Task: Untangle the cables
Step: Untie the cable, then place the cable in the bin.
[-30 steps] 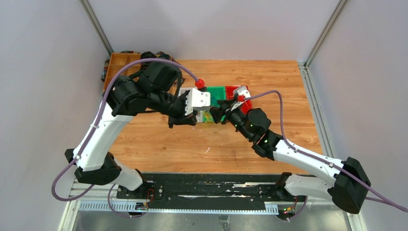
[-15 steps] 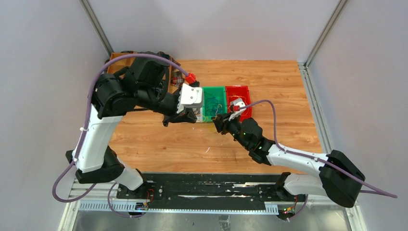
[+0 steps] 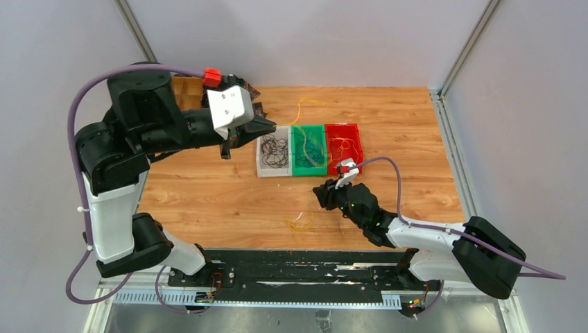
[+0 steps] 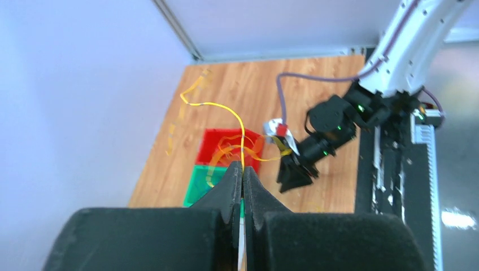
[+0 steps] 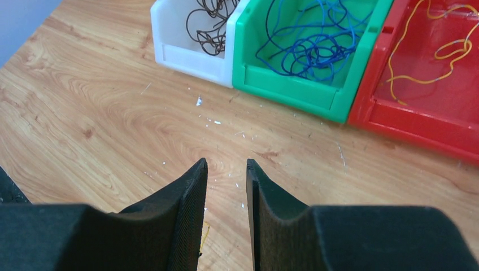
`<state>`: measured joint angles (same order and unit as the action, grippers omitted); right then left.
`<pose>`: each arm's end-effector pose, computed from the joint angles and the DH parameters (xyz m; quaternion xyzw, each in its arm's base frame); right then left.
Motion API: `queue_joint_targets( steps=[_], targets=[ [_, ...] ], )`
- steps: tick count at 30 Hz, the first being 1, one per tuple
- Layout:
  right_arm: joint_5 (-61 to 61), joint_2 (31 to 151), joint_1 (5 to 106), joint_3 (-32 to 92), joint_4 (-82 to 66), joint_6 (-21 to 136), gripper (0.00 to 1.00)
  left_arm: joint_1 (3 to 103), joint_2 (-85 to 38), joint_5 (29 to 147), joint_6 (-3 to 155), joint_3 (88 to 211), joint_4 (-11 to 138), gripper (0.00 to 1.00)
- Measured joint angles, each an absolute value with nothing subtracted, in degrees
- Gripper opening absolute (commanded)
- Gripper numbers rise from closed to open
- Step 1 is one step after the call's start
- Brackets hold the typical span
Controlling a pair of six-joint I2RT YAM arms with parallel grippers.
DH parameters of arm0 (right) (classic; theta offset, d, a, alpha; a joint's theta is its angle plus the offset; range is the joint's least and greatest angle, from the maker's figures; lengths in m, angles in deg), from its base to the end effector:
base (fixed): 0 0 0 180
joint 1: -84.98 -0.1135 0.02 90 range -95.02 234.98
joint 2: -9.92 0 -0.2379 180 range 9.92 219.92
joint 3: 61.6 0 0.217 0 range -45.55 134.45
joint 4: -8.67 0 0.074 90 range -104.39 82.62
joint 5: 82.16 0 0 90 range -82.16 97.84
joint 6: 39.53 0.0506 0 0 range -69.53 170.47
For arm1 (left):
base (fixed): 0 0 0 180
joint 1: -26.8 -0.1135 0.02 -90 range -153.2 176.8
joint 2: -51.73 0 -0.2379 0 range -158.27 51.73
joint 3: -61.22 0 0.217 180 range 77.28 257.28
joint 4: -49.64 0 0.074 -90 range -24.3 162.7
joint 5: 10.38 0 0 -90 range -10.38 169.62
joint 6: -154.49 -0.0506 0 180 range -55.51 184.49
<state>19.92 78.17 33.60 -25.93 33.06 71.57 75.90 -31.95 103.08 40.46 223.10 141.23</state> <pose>0.1561 0.1785 0.2000 -0.1298 0.7435 0.3208 0.5722 0.0865 -0.1306 0.5345 0.5589 0.5420 -0.2875 0.5578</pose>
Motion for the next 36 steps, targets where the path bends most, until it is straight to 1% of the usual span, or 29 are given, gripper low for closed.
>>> queue_joint_targets(
  steps=[2,3,6,7,9,11,17,20,26,32,36],
  targets=[
    [19.89,78.17,33.60,-26.50,33.13,72.27,0.33,75.90,-31.31,101.77,41.20,223.10,138.60,0.01],
    [19.89,78.17,33.60,-26.78,33.08,72.49,0.36,75.90,-31.07,101.11,41.42,223.05,137.49,0.00],
    [19.96,77.41,33.60,-27.61,32.21,72.95,0.51,75.90,-30.22,99.87,41.99,221.87,134.89,0.00],
    [20.11,76.56,33.60,-27.61,31.18,73.06,0.54,75.90,-29.94,99.69,42.10,221.04,134.32,0.00],
    [21.40,72.47,33.60,-27.55,28.19,72.95,0.58,75.92,-29.35,99.47,42.38,218.46,133.36,0.00],
    [23.26,67.77,33.60,-27.29,25.78,72.77,0.60,75.96,-29.06,99.49,42.63,214.99,132.29,0.00],
    [30.58,56.29,34.28,-25.36,18.96,71.35,0.61,76.03,-30.94,100.43,43.85,202.62,127.96,0.00],
    [33.77,52.51,36.05,-24.31,15.66,71.09,0.60,76.07,-34.53,101.26,44.05,199.75,125.73,0.01],
    [40.37,47.14,39.92,-23.57,8.25,71.00,0.56,76.07,-44.40,101.70,44.02,199.54,119.81,0.00],
    [44.44,42.96,44.38,-23.55,1.78,71.15,0.53,76.07,-55.25,101.20,42.58,204.43,116.68,0.00],
    [46.25,40.29,45.49,-23.59,-0.38,71.26,0.50,76.07,-59.16,100.59,41.07,205.33,115.02,0.00]
  ],
)
